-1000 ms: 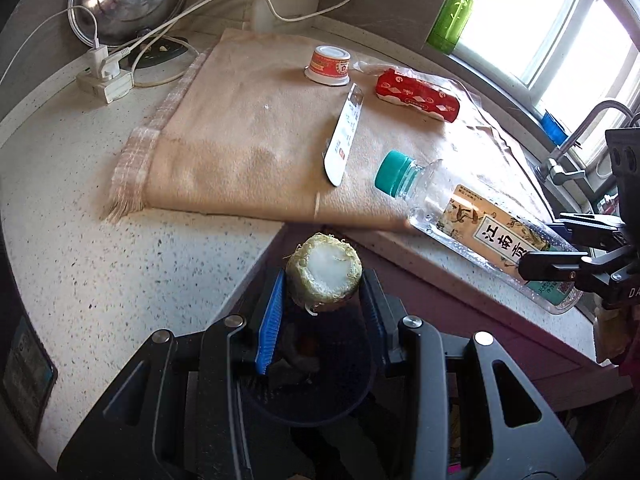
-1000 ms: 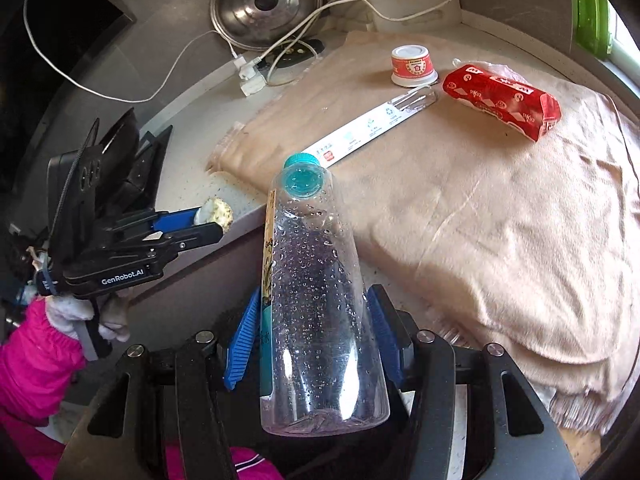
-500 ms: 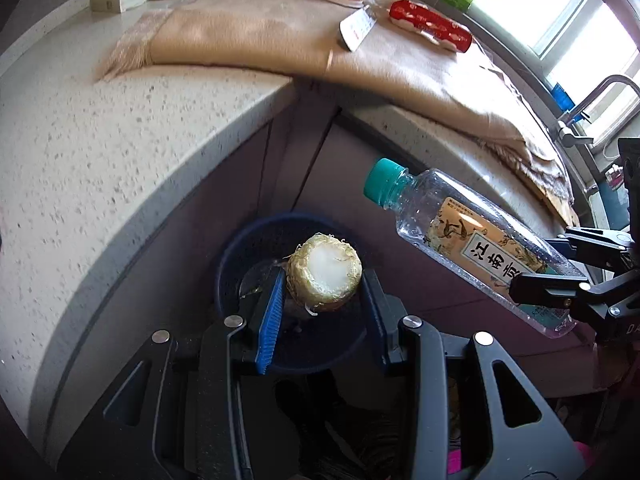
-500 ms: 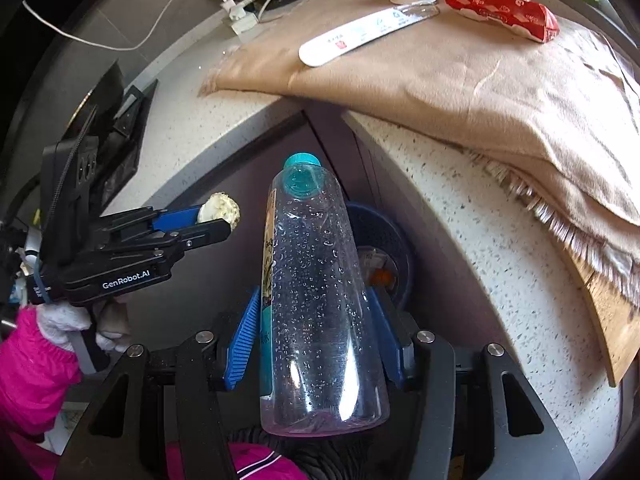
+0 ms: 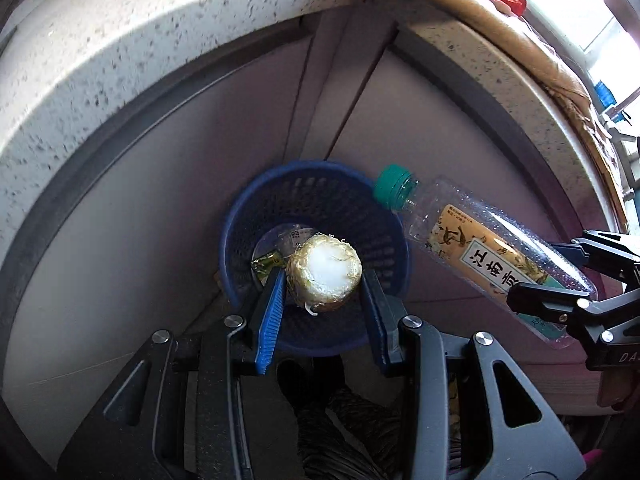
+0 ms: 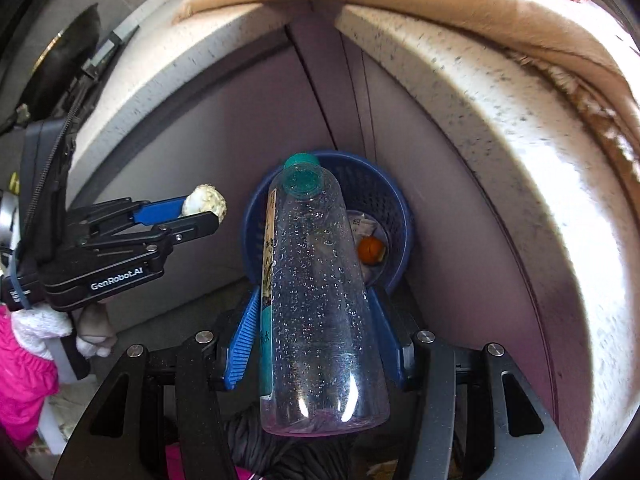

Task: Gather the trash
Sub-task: 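Carry the peel in the left tool while the right tool carries the bottle to the basket, then open both tools to drop the peel and bottle into the basket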

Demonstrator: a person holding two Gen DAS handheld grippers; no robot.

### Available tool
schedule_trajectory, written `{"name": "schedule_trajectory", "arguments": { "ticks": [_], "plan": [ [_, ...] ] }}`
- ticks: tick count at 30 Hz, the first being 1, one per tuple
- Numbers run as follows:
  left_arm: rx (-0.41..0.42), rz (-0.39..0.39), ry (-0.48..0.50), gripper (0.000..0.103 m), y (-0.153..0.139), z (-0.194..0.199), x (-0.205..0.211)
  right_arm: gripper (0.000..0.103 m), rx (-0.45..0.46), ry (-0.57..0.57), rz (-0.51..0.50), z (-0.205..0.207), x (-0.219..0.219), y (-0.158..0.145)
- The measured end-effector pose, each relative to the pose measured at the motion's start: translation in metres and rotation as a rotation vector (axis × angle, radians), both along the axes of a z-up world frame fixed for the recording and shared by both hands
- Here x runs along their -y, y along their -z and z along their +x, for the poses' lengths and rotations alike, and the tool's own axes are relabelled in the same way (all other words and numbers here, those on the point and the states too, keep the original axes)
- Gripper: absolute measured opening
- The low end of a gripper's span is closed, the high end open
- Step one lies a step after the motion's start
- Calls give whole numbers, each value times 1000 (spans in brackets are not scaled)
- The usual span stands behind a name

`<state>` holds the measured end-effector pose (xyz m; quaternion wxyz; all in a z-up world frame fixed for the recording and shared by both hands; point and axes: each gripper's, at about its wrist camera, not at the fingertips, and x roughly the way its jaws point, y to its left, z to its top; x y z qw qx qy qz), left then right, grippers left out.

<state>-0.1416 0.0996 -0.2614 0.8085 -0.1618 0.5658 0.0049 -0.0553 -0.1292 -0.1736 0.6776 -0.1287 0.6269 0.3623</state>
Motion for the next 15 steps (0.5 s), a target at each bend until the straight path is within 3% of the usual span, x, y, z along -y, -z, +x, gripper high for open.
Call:
{"name": "schedule_trajectory", "arguments": {
  "ticks": [15],
  "plan": [
    [-16,-4,-78,38,39,12,-5,54,48,-64,-52,11,-34,36]
  ]
}}
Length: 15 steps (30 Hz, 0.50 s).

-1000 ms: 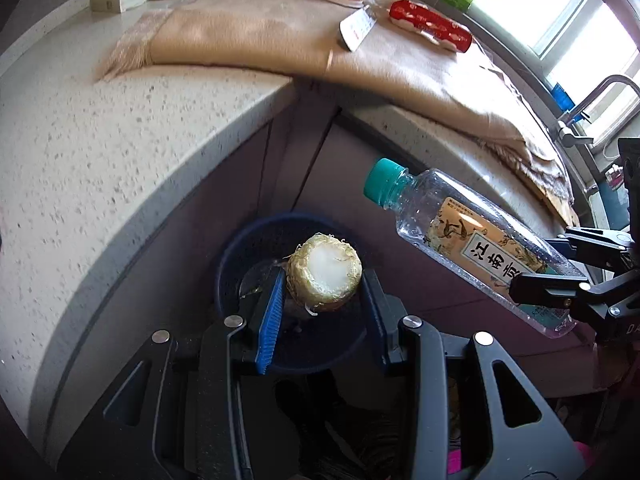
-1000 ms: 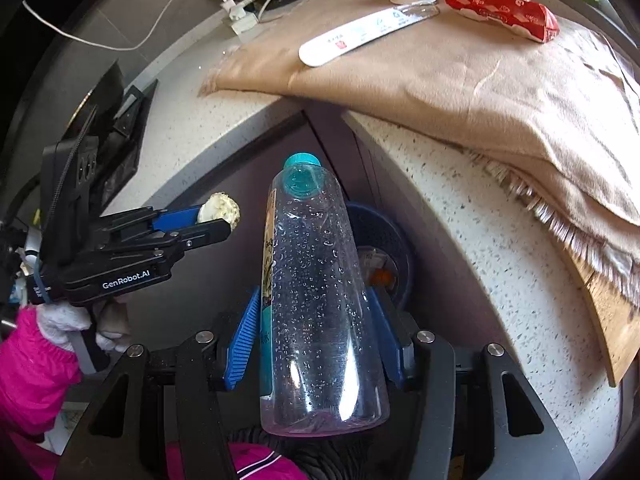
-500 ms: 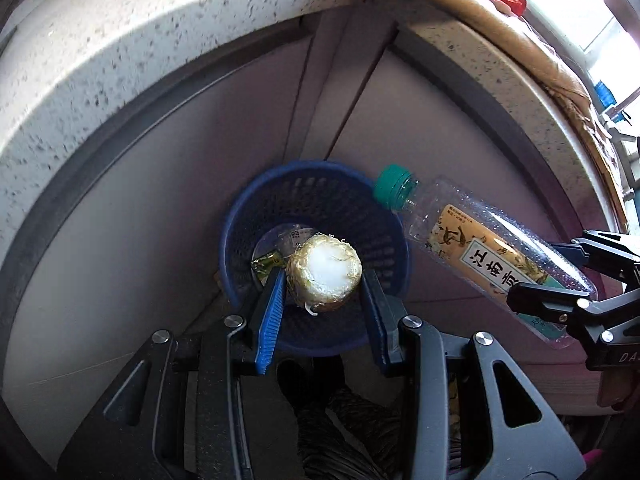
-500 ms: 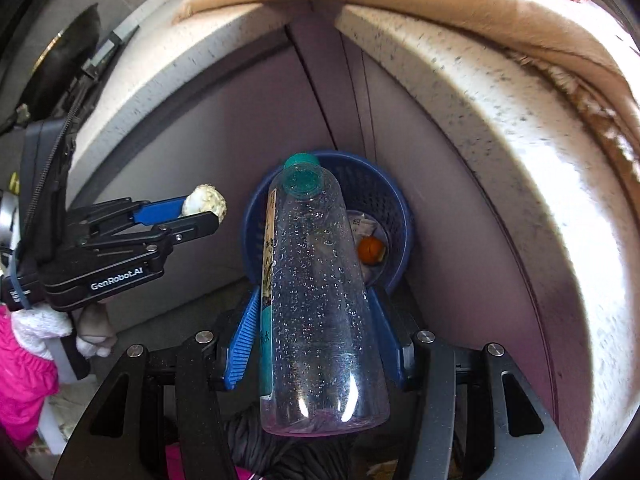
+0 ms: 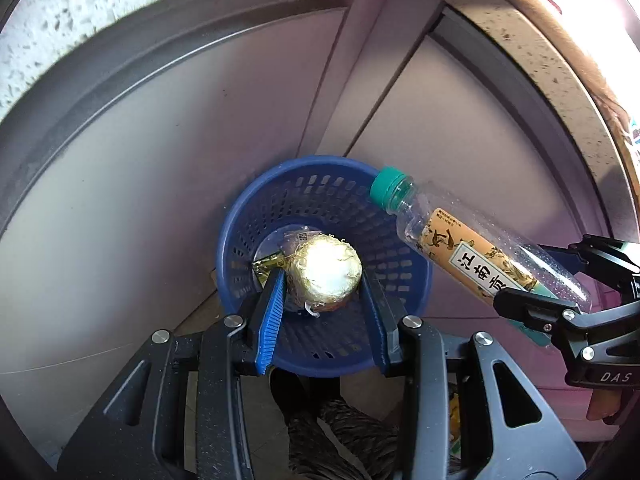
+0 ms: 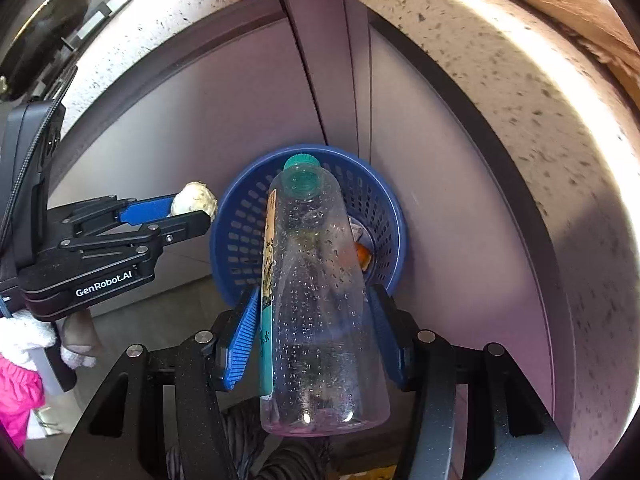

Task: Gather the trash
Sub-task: 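Open both tools to drop the peel and bottle into the basket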

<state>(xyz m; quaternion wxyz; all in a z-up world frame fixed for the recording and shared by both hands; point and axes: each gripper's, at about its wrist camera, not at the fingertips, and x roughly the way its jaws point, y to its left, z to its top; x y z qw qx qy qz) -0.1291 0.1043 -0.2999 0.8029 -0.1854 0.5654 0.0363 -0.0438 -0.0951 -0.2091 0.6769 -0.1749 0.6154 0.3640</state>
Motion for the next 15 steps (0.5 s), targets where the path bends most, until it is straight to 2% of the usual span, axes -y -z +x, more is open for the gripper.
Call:
{"name": "schedule_trajectory", "arguments": {
  "ticks": [5,6,8,10,15],
  "plan": [
    [-14,-6,-18,38,2,2,-3,54,17,-6,-7,-3,3,3],
    [-16,-8,-24,41,2,2,-4,54,20,-6,-6,-4,3,2],
    [-6,-14,-36,54,1,1,-7,54,30,-5,-16,-2,1,2],
    [6,-19,-47,60,-1,0,-9,54,32,-2,-19,0,0,-1],
    [26,-26,-44,60,-6,-1,-13,54,50,11,-4,0,3,-20]
  ]
}}
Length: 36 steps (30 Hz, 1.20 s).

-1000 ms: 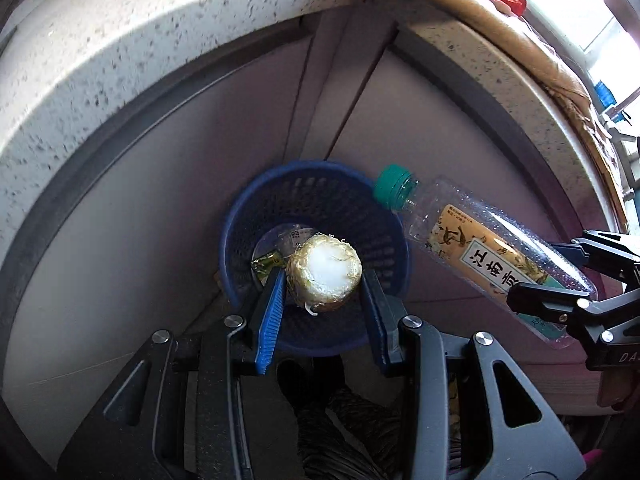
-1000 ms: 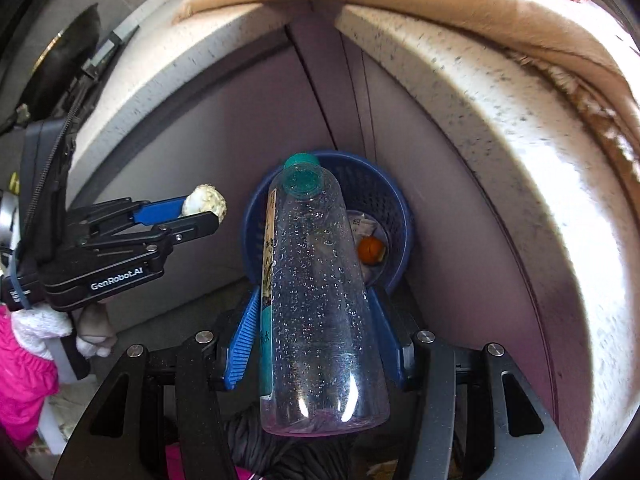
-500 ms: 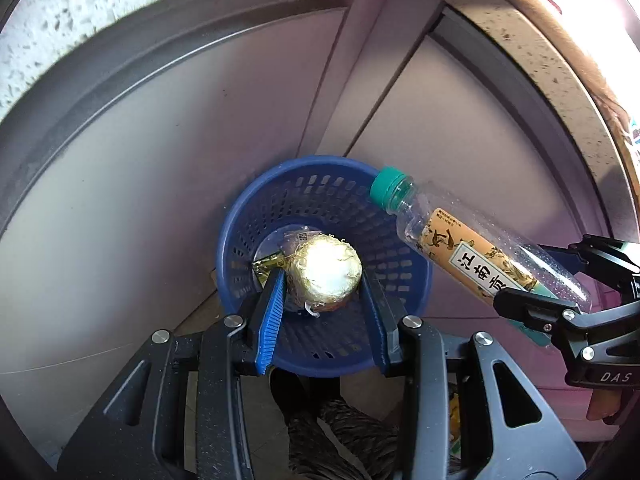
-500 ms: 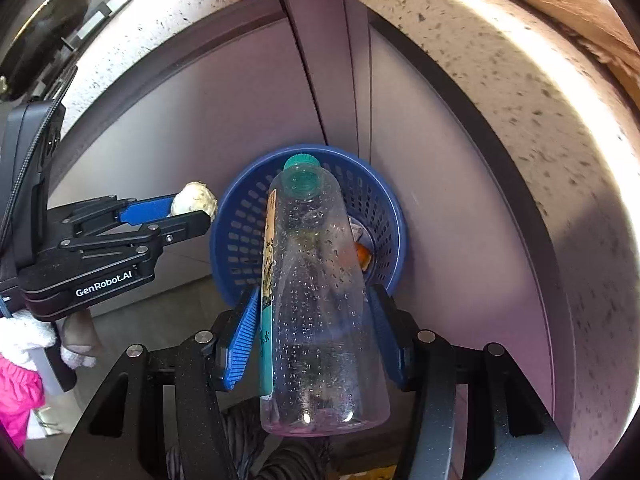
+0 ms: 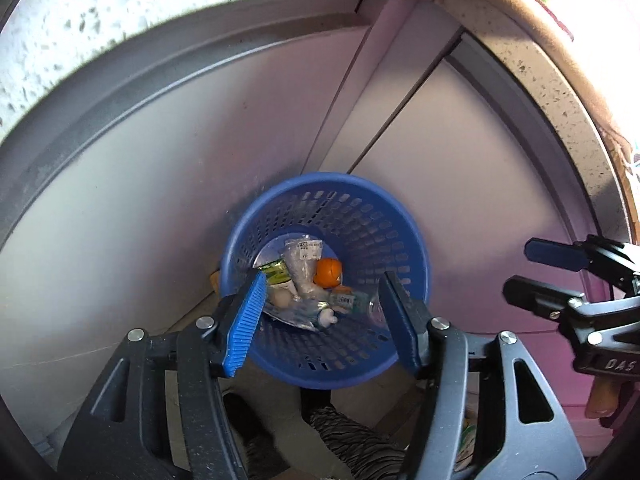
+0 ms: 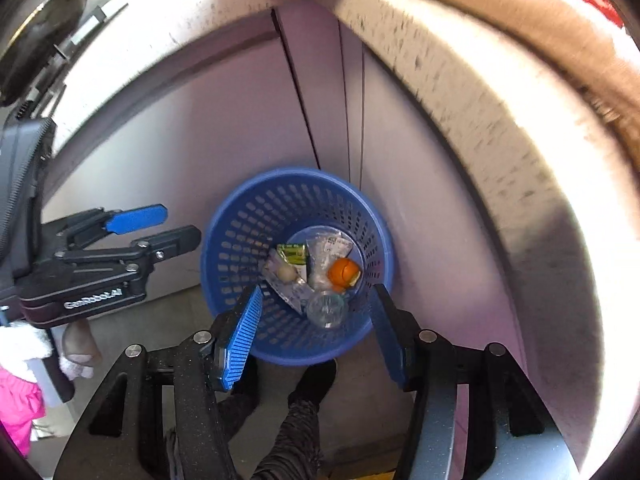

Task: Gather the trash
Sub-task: 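Open both tools to drop the peel and bottle into the basket, then move both tools back over the towel toward the strip and red wrapper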

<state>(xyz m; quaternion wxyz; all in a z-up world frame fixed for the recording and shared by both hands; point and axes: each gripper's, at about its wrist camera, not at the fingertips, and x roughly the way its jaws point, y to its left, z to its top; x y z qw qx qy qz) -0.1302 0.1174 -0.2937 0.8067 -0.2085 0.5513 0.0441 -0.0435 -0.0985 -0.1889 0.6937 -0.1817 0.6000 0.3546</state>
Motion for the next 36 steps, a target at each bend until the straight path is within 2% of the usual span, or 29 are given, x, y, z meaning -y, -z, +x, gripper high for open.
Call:
{"name": "schedule_trajectory", "arguments": {
  "ticks": [6,13,19,24,28,30,36],
  "plan": [
    [61,-12,15,60,-23,-7,-9,54,34,17,46,-2,14,-42],
    [153,1,55,60,-73,-21,-23,54,140,90,59,-25,30,-101],
    [223,-3,105,60,-116,-19,-32,54,166,314,85,-25,62,-125],
    [272,-2,156,60,-146,-10,-37,55,191,529,149,-10,94,-145],
    [294,-4,190,60,-161,1,-39,76,262,582,171,-7,100,-166],
    [305,-6,202,60,-166,3,-42,78,257,591,186,1,100,-172],
    [320,-16,218,64,-178,21,-55,80,275,651,147,21,93,-177]
  ]
}}
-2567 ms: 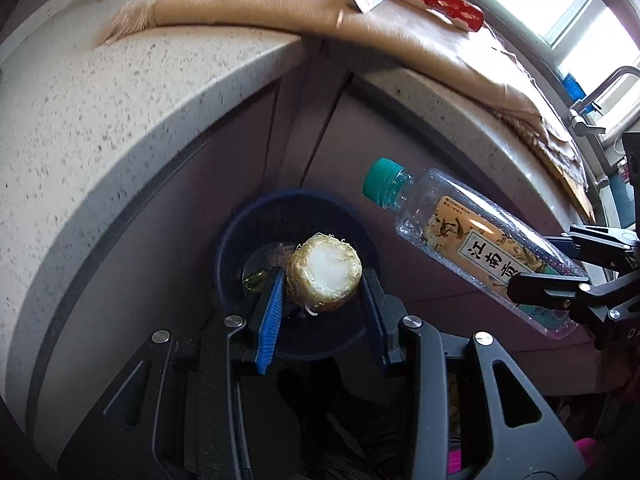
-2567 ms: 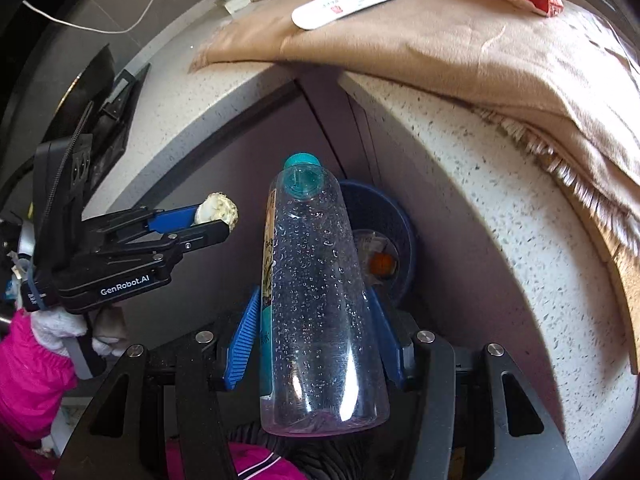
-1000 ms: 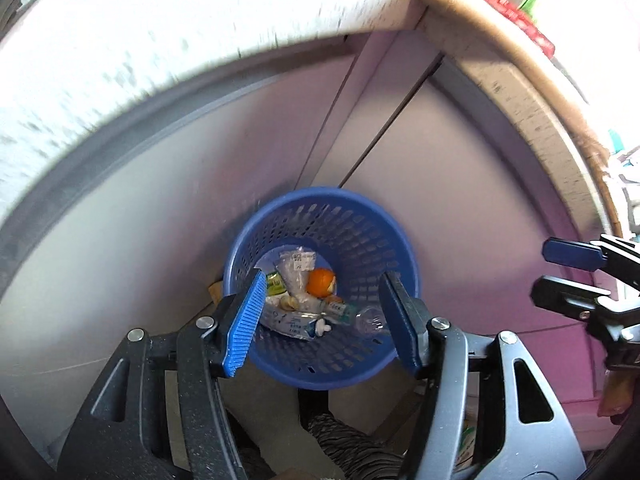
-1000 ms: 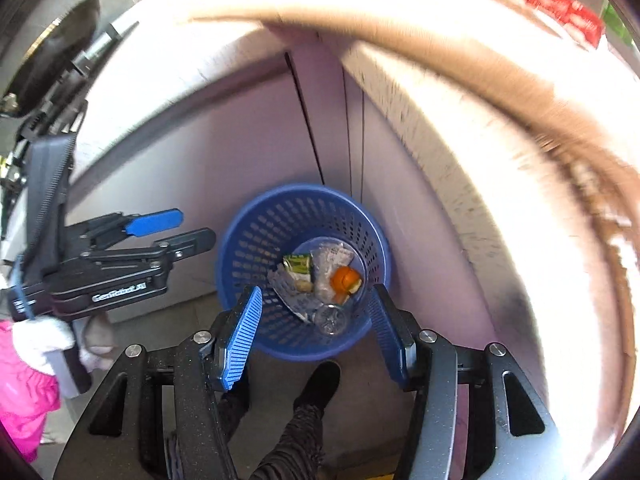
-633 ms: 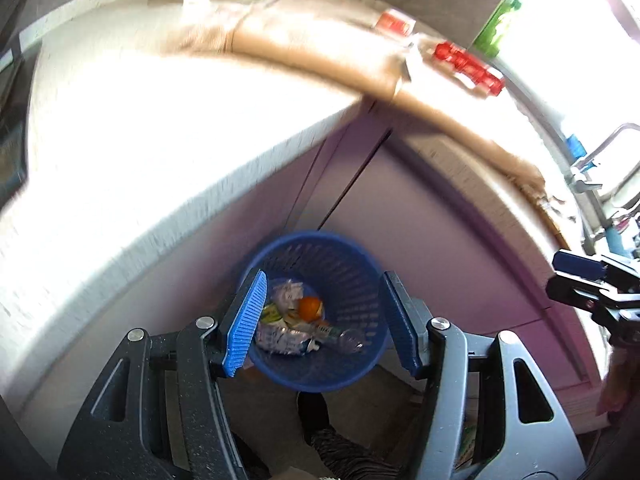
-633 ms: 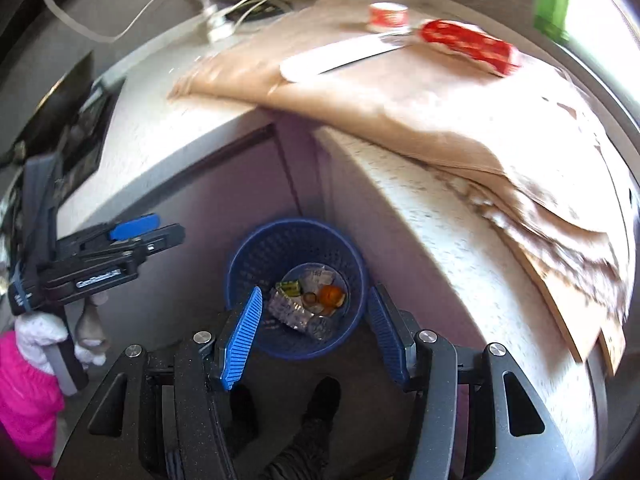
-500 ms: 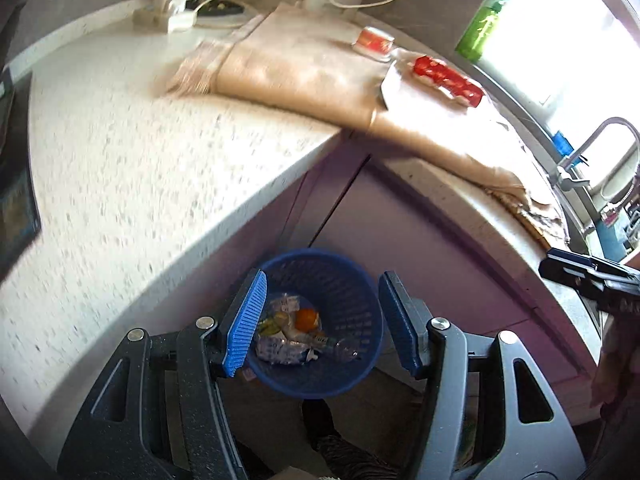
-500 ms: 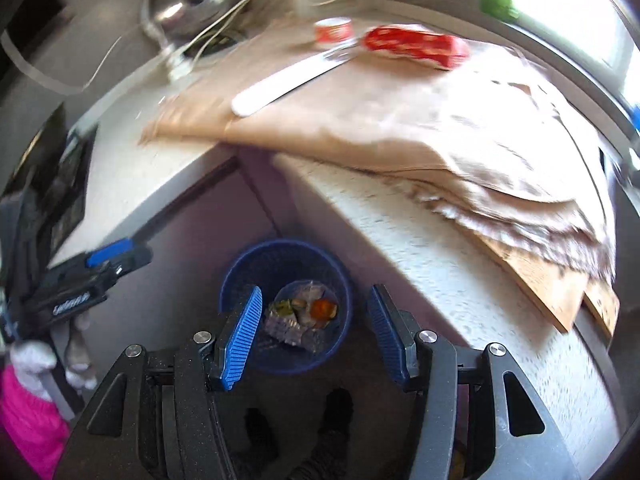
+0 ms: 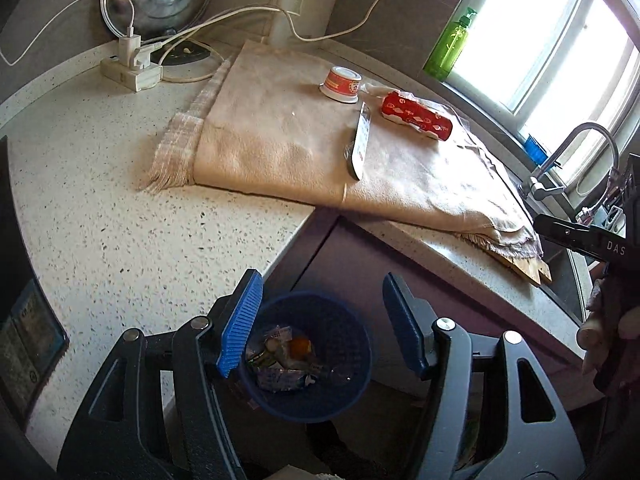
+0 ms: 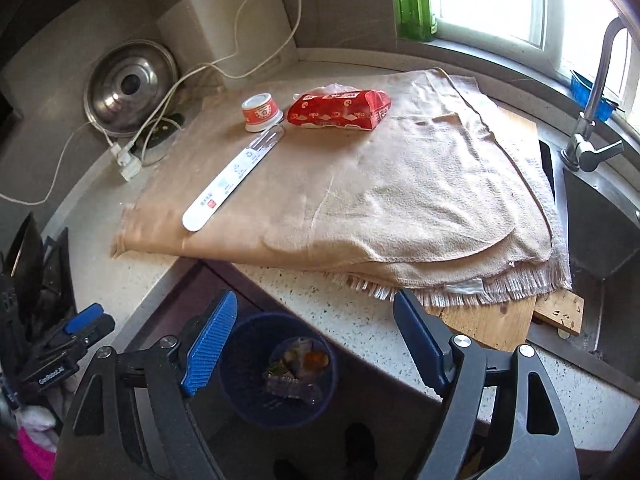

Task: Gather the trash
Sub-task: 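Move both tools back over the towel toward the strip and red wrapper, then grasp the white plastic strip with the left tool while the right tool grasps the red wrapper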

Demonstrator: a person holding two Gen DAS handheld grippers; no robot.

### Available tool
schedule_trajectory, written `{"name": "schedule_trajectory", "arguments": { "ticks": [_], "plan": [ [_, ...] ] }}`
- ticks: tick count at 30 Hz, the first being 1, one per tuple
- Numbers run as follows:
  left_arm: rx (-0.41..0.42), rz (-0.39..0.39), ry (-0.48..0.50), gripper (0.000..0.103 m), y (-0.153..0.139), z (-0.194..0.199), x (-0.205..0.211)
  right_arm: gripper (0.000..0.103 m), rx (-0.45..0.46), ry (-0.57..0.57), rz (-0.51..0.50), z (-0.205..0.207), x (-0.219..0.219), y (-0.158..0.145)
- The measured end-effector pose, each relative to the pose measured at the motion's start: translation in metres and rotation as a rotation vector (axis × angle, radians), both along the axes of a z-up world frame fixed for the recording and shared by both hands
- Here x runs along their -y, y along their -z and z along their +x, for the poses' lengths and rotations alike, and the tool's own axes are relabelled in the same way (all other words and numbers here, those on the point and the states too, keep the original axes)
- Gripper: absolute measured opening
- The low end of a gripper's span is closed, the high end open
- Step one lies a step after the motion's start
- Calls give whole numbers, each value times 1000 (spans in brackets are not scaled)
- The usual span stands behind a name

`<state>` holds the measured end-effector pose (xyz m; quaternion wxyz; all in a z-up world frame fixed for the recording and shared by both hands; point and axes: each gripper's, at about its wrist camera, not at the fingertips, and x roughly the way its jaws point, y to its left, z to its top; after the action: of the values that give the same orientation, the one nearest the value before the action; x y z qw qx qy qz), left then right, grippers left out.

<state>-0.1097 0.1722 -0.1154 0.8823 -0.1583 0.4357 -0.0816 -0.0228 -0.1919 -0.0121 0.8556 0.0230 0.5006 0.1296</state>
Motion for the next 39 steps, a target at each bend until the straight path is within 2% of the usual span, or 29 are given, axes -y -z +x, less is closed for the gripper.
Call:
{"name": "schedule_trajectory", "arguments": {
  "ticks": [4,12,17,21,26,31,35,37,39],
  "plan": [
    [8,3,4,65,-8,14,-5,83,0,28,15,15,-5,-5],
    [8,25,29,67,-16,43,14,83,18,-22,34,49,-10,-18],
    [-12,59,11,67,-14,67,33,83,14,-103,41,83,-9,-9],
    [-38,54,-9,67,-14,92,46,83,-28,-187,45,116,-9,4],
    [-54,74,-22,67,-19,119,67,83,-51,-274,7,151,-5,10],
    [-100,-11,-44,67,-10,144,73,83,-45,-356,16,183,2,3],
    [-146,-24,-62,67,2,161,76,83,-69,-451,46,204,1,5],
    [-164,-17,-76,67,6,172,78,83,-67,-475,45,215,1,7],
    [-174,25,-82,67,6,187,80,83,-55,-508,14,227,1,9]
  ]
}}
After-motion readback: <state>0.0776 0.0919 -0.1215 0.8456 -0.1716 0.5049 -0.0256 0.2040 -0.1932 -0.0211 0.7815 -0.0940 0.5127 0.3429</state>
